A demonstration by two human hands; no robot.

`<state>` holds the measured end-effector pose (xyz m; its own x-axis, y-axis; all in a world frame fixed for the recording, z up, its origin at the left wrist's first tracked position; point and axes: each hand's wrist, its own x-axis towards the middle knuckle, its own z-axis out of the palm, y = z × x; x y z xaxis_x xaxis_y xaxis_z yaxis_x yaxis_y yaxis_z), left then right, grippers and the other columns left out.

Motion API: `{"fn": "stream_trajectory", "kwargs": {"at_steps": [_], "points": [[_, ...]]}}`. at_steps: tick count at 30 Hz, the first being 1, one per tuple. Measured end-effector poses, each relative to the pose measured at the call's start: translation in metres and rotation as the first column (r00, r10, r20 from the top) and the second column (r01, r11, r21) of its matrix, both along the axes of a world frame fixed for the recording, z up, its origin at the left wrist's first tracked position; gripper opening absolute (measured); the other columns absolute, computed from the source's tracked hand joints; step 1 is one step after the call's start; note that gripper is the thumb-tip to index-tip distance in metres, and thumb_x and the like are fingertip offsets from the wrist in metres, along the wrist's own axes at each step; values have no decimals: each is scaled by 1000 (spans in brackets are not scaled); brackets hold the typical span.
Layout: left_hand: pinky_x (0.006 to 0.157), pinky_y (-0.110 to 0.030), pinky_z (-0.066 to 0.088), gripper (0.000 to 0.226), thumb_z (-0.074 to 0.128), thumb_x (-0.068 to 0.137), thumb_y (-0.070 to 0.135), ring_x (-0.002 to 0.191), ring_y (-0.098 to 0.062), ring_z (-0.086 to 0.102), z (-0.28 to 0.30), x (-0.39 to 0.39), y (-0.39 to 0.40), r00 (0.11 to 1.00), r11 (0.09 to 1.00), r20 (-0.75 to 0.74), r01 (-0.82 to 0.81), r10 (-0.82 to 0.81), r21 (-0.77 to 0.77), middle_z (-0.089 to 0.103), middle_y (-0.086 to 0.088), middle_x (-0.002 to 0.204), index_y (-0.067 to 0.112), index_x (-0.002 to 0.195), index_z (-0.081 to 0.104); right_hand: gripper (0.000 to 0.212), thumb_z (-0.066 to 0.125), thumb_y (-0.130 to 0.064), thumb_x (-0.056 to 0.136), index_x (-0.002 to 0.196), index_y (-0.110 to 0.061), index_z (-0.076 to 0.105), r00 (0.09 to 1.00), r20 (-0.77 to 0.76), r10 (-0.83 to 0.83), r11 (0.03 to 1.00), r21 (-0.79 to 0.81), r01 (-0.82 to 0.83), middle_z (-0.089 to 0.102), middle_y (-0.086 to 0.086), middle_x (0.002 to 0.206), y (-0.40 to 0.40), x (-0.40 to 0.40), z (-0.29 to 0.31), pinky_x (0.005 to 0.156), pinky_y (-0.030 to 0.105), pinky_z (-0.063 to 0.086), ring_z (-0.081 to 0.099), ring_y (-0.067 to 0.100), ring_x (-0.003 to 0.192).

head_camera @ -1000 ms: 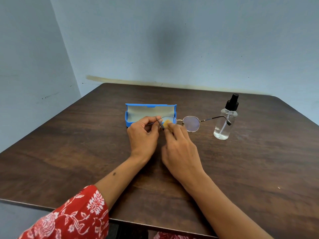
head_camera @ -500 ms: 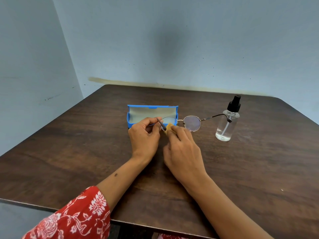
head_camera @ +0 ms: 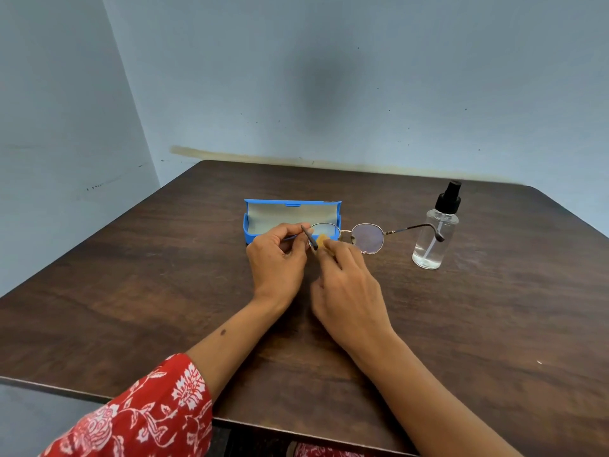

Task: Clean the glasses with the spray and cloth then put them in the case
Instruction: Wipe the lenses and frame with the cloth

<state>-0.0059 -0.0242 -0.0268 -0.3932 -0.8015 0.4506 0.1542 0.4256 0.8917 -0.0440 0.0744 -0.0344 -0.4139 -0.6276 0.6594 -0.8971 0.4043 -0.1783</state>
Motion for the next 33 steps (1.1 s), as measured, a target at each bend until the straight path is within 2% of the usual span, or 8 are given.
{"fn": "stream_trajectory", "kwargs": {"at_steps": [3,7,9,13,18,23,28,33], "points": [[71,-8,51,13,65,83,-2,72,8,64,0,1,1,1000,1000,-2,-7,7,-20,71,0,87,6,90,72,48,38,-15,72,109,1,65,996,1,92,996,-16,-92,63,9,104,-2,2,-3,81,23,45,50,18,98],[75,-17,56,16,65,82,-2,77,-1,68,0,1,1,1000,1000,-6,6,-6,-1,72,-1,88,11,89,71,48,39,-10,71,110,5,63,1000,-7,1,994,-107,-1,62,16,107,2,-2,2,84,27,49,55,26,101],[73,-15,55,14,65,82,-2,77,0,68,0,0,2,1000,1000,-2,8,-8,-11,72,0,88,9,88,72,50,38,-9,71,112,7,61,999,-22,-27,998,-66,25,62,18,109,1,-2,1,84,30,53,56,29,101],[70,-9,51,14,65,82,-2,75,0,67,-1,0,0,1000,1000,1,-11,11,-15,72,0,87,8,89,72,53,36,-13,70,113,3,63,999,-23,22,1000,8,-22,63,12,109,-2,0,-3,76,23,52,50,21,101],[74,-18,55,20,65,82,-3,79,-7,69,1,-1,2,1000,1000,-20,11,-10,19,71,1,87,16,88,70,48,38,-11,71,109,4,64,998,-35,-61,998,11,62,64,14,106,1,-3,0,78,27,52,57,25,97],[67,-9,51,17,63,83,-4,70,4,65,1,1,0,1000,1000,-17,6,-5,21,70,2,84,10,90,71,50,35,-14,71,106,2,66,998,-54,22,999,29,-20,65,11,102,0,1,-1,73,25,53,60,24,92],[75,-18,55,17,65,82,-2,79,-5,69,0,-1,1,1000,1000,-17,5,-5,10,72,0,88,13,89,71,50,35,-13,72,109,4,64,996,6,-87,996,25,87,64,16,108,0,-2,-1,77,27,54,60,27,97],[72,-11,52,16,65,82,-2,75,0,67,-1,0,0,1000,1000,-4,-7,7,-23,71,2,85,10,89,72,51,37,-13,72,112,3,64,1000,-14,27,999,19,-27,64,12,108,-2,3,0,75,24,54,59,24,98]]}}
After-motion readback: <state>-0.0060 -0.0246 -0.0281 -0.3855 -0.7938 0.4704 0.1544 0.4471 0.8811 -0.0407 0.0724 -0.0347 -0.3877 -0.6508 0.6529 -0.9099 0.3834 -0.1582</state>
